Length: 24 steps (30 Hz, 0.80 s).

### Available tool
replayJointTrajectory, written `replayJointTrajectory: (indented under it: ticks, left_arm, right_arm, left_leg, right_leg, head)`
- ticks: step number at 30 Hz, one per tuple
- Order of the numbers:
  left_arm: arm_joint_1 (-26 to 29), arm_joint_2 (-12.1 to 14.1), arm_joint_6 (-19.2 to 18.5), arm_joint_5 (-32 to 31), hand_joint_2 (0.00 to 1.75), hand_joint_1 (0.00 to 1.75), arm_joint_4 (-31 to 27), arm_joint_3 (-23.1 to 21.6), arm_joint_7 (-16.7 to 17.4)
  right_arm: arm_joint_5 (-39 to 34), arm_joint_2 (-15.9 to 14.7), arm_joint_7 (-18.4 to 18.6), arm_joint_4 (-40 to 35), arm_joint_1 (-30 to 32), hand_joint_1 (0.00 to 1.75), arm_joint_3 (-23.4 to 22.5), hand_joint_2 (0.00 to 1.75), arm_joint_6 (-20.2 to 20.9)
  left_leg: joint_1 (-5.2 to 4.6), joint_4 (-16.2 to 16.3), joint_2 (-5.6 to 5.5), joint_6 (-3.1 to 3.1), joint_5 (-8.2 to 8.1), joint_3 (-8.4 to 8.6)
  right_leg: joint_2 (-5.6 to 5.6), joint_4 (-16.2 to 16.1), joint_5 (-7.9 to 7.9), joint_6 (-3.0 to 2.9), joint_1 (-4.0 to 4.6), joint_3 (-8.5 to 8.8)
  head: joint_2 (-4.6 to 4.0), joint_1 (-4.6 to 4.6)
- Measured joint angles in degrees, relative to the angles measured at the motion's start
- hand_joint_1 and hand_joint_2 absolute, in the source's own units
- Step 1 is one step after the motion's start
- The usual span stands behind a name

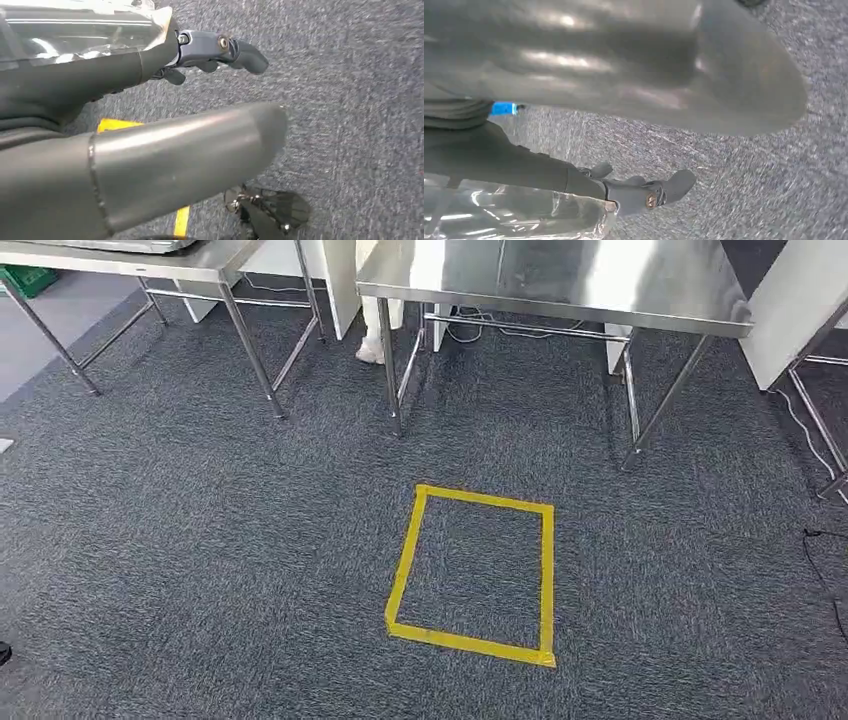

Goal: Take the parts from the cabinet and place them on the table.

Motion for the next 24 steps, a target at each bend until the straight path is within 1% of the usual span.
replayJointTrajectory:
  ticks: [1, 2, 3, 4, 5, 6, 7, 8, 9, 10, 11, 12, 14, 15, 16, 17, 18, 19, 20, 21, 22, 23, 24]
  left_arm:
    - [0.04, 0.02, 0.02, 0.0, 0.0, 0.0, 0.0, 0.02, 0.0]
    - [-0.02, -0.07, 0.04, 0.0, 0.0, 0.0, 0.0, 0.02, 0.0]
    - [-0.11, -0.06, 0.04, 0.0, 0.0, 0.0, 0.0, 0.02, 0.0]
    - [-0.14, -0.06, 0.04, 0.0, 0.0, 0.0, 0.0, 0.02, 0.0]
    - [-0.12, -0.06, 0.04, 0.0, 0.0, 0.0, 0.0, 0.02, 0.0]
    - [-0.06, -0.09, 0.04, 0.0, 0.0, 0.0, 0.0, 0.02, 0.02]
    - [-0.03, -0.09, 0.04, 0.0, 0.0, 0.0, 0.0, 0.02, 0.02]
    - [-0.04, -0.09, 0.04, 0.0, 0.0, 0.0, 0.0, 0.02, 0.02]
    - [-0.06, -0.06, 0.04, 0.0, 0.0, 0.0, 0.0, 0.02, 0.02]
    - [-0.11, -0.04, 0.04, 0.0, 0.0, 0.0, 0.0, 0.02, 0.05]
    - [-0.26, 0.0, 0.04, 0.0, 0.0, 0.0, 0.0, 0.02, 0.04]
    - [-0.4, 0.07, 0.09, 0.0, 0.0, 0.0, 0.0, 0.02, 0.02]
    - [-0.36, 0.02, 0.46, 0.0, 0.0, 0.0, 0.0, 0.02, 0.02]
    - [-0.32, 0.0, 0.94, 0.0, 0.0, 0.0, 0.0, 0.07, 0.02]
    - [-0.22, -0.15, 1.31, -0.08, 0.0, 0.0, 0.0, 0.07, -0.02]
    - [-0.19, -0.28, 1.64, -0.32, 0.0, 0.0, 0.0, 0.07, -0.09]
    - [-0.33, -0.41, 1.97, -0.66, 0.0, 0.0, 0.0, 0.04, -0.17]
    - [-0.41, -0.48, 2.01, -1.03, 0.0, 0.0, 0.0, 0.0, -0.2]
    - [-0.37, -0.59, 2.14, -1.29, 0.0, 0.0, 0.0, -0.04, -0.2]
    - [-0.3, -0.76, 2.45, -1.42, 0.0, 0.0, 0.0, -0.09, -0.17]
    - [-0.22, -0.89, 2.79, -1.46, 0.0, 0.0, 0.0, -0.09, -0.13]
    - [-0.17, -0.96, 3.21, -1.57, 0.0, 0.0, 0.0, -0.09, -0.06]
    - [-0.18, -1.07, 3.34, -1.57, 0.0, 0.0, 0.02, -0.11, -0.04]
  right_arm:
    - [0.0, -0.11, 0.0, -0.02, -0.07, 0.0, 0.0, 0.0, 0.0]
    - [0.0, -0.17, 0.0, -0.02, 0.0, 0.0, 0.0, 0.0, 0.0]
    - [0.0, -0.22, 0.0, -0.02, 0.13, 0.0, 0.0, 0.0, 0.0]
    - [0.0, -0.24, 0.0, -0.02, 0.21, 0.0, 0.0, 0.0, 0.0]
    - [0.0, -0.26, 0.0, -0.02, 0.23, 0.0, 0.0, 0.0, 0.0]
    - [0.0, -0.28, 0.0, -0.02, 0.19, 0.0, 0.0, 0.0, 0.0]
    - [0.0, -0.28, 0.0, -0.02, 0.15, 0.0, 0.0, 0.0, 0.0]
    - [0.0, -0.26, 0.0, -0.02, 0.11, 0.0, 0.0, 0.0, 0.0]
    - [0.0, -0.2, 0.0, -0.02, 0.06, 0.0, 0.0, 0.0, 0.0]
    - [0.0, -0.15, 0.0, -0.02, 0.01, 0.0, 0.0, 0.0, 0.0]
    - [0.0, -0.15, 0.0, -0.02, 0.04, 0.0, 0.0, 0.0, 0.0]
    - [0.0, -0.13, 0.0, -0.02, 0.07, 0.0, 0.02, 0.0, 0.0]
    - [0.05, -0.2, 0.0, -0.02, 0.0, 0.0, 0.07, 0.0, 0.0]
    - [0.07, -0.2, 0.0, -0.02, -0.2, 0.0, 0.2, 0.0, 0.0]
    - [0.07, -0.26, 0.0, -0.02, -0.22, 0.0, 0.31, 0.0, 0.0]
    - [0.0, -0.37, 0.0, -0.02, -0.23, 0.0, 0.31, 0.0, 0.0]
    - [-0.3, -0.28, 0.0, -0.02, -0.18, 0.0, 0.31, 0.0, 0.0]
    - [-0.5, -0.26, 0.0, -0.02, 0.02, 0.0, 0.33, 0.0, 0.0]
    - [-0.59, -0.28, 0.0, -0.02, 0.21, 0.0, 0.31, 0.0, 0.0]
    - [-0.65, -0.37, 0.0, -0.02, 0.43, 0.0, 0.31, 0.0, 0.0]
    - [-0.65, -0.5, 0.02, -0.02, 0.46, 0.0, 0.31, 0.0, 0.0]
    - [-0.72, -0.59, 0.11, -0.02, 0.42, 0.0, 0.31, 0.0, 0.07]
    - [-0.7, -0.72, 0.15, -0.02, 0.35, 0.0, 0.31, 0.0, 0.13]
  left_leg:
    - [-0.1, 1.0, 2.04, -0.23, -0.99, -0.46]
    - [-0.05, 3.71, 4.0, -0.6, -3.06, -1.65]
    - [0.24, 8.32, 5.18, -1.02, -5.66, -3.86]
    - [0.47, 12.52, 5.56, -1.31, -7.58, -5.91]
    - [0.74, 17.08, 5.87, -1.64, -9.13, -8.26]
    - [0.96, 18.42, 6.02, -1.78, -8.94, -9.07]
    - [1.14, 16.86, 6.18, -1.87, -7.52, -8.4]
    - [1.27, 13.16, 6.47, -1.87, -5.35, -6.51]
    - [1.29, 7.64, 7.22, -1.7, -2.85, -3.56]
    - [1.22, 2.54, 9.32, -1.35, -1.06, -0.55]
    - [0.76, 0.12, 11.71, -1.01, -1.3, 0.6]
    - [0.56, 0.2, 10.5, -0.82, -1.1, 0.53]
    - [0.02, 0.35, 9.3, -0.21, -1.29, 0.24]
    - [-0.12, -0.25, 8.49, 0.39, -0.99, 0.44]
    - [0.68, -1.3, 7.99, 0.92, -0.2, 1.27]
    - [0.45, -1.66, 7.6, 1.35, 0.05, 1.36]
    - [0.43, -1.62, 6.93, 1.63, 0.19, 1.14]
    - [0.39, -1.61, 6.08, 1.72, 0.25, 0.99]
    - [0.33, -1.56, 5.33, 1.73, 0.26, 0.93]
    - [0.3, -1.51, 4.35, 1.73, 0.26, 0.91]
    - [0.28, -1.47, 3.6, 1.72, 0.26, 0.96]
    - [0.3, -1.35, 2.82, 1.69, 0.24, 1.0]
    - [0.37, -1.17, 2.08, 1.59, 0.18, 1.01]
  right_leg:
    - [-0.4, -0.04, 0.2, -0.42, 0.02, 0.07]
    - [-0.91, -0.05, 0.19, -0.83, 0.03, 0.03]
    - [-1.49, -0.04, 0.13, -0.9, 0.11, -0.01]
    - [-2.1, -0.04, 0.11, -0.92, 0.19, -0.1]
    - [-2.82, -0.03, 0.09, -0.92, 0.2, -0.23]
    - [-3.46, -0.03, 0.08, -0.91, 0.18, -0.3]
    - [-4.01, -0.03, 0.06, -0.9, 0.14, -0.3]
    - [-4.5, -0.03, 0.04, -0.9, 0.08, -0.26]
    - [-4.97, -0.03, -0.09, -0.69, 0.04, -0.16]
    - [-5.38, -0.03, -0.14, -0.61, 0.08, 0.04]
    - [-5.84, 0.03, -0.35, -0.27, 0.51, 0.15]
    - [-6.29, -0.03, -0.54, 0.21, 0.74, 0.23]
    - [-7.45, -0.25, -0.57, 0.97, 0.59, 0.49]
    - [-8.15, -0.56, -0.57, 1.45, 0.73, 1.01]
    - [-7.16, -0.07, -1.08, 1.76, 0.69, 0.79]
    - [-4.38, 1.73, -2.22, 1.6, 0.53, 0.13]
    - [-2.47, 5.77, -4.3, 1.01, 0.53, -1.95]
    - [-1.68, 10.73, -6.38, 0.63, 0.53, -4.42]
    - [-1.42, 14.77, -7.76, 0.55, 0.54, -6.57]
    - [-1.2, 17.68, -8.15, 0.9, 0.73, -8.15]
    - [-1.1, 16.98, -7.3, 1.41, 0.73, -8.04]
    - [-1.04, 13.39, -5.24, 2.11, 0.7, -6.53]
    - [-0.83, 8.46, -2.95, 2.73, 0.6, -4.33]
  head:
    - [0.0, -0.08]
    - [0.0, -0.74]
    - [0.0, -0.76]
    - [0.0, -0.81]
    - [0.0, -0.85]
    - [0.0, -0.85]
    - [0.0, -0.89]
    - [0.0, -0.92]
    - [0.0, -0.94]
    - [0.0, -1.03]
    - [0.0, -1.33]
    - [0.0, -1.18]
    - [0.0, -1.16]
    - [0.0, -1.18]
    - [0.0, -1.07]
    - [0.0, -0.83]
    - [0.0, -0.77]
    - [0.0, -0.55]
    - [0.0, -0.52]
    - [0.0, -0.4]
    - [0.0, -0.39]
    - [0.0, -0.39]
    - [0.0, -0.35]
